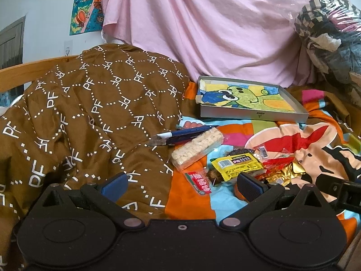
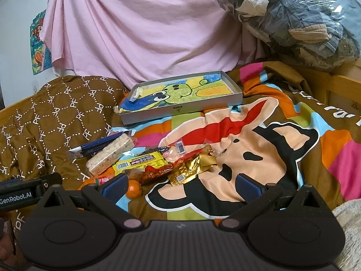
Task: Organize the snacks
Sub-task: 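Move the left tool toward the orange while the right tool approaches the gold-foil snack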
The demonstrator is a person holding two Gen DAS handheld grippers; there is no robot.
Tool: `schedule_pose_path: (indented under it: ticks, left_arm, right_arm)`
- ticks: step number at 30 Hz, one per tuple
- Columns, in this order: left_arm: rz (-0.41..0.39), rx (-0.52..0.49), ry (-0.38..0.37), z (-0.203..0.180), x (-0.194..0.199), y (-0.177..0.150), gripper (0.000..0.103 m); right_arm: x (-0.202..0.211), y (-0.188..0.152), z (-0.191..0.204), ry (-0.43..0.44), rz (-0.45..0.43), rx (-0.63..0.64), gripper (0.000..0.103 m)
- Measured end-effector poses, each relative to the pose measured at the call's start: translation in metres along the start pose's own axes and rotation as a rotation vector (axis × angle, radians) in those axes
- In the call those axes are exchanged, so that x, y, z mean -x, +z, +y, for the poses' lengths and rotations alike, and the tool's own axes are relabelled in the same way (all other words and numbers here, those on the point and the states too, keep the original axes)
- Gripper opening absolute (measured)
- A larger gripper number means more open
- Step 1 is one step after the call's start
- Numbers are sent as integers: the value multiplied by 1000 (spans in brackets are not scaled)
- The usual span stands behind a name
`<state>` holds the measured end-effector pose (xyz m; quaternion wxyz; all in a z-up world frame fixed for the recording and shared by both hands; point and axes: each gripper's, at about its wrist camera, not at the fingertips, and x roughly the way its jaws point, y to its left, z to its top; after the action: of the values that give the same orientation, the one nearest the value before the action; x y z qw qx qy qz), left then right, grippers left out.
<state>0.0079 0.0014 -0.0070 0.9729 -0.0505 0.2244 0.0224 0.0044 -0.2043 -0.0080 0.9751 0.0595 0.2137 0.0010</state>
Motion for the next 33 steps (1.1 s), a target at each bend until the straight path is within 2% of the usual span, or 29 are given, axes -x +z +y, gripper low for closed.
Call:
schedule_pose_path:
  ticks: [7, 15, 17, 24, 33]
  left_arm:
    - [30, -16, 18, -4, -11, 5, 102]
    - [79, -41, 27, -15, -28, 10, 102]
    - [92, -38, 22, -17, -33, 10, 102]
    - [117, -41, 5, -28, -51, 12, 102]
    - [146, -48, -45, -43, -76, 8, 102]
  right_arm:
    - [-11, 8, -2, 3, 39, -25, 103]
    - [-42, 31, -31, 85, 48, -190, 103]
    - [-50, 37, -37, 96, 46, -192, 103]
    - [-76, 59, -42, 148, 62, -70, 103]
    - [-103, 74, -24, 177, 114, 255, 103]
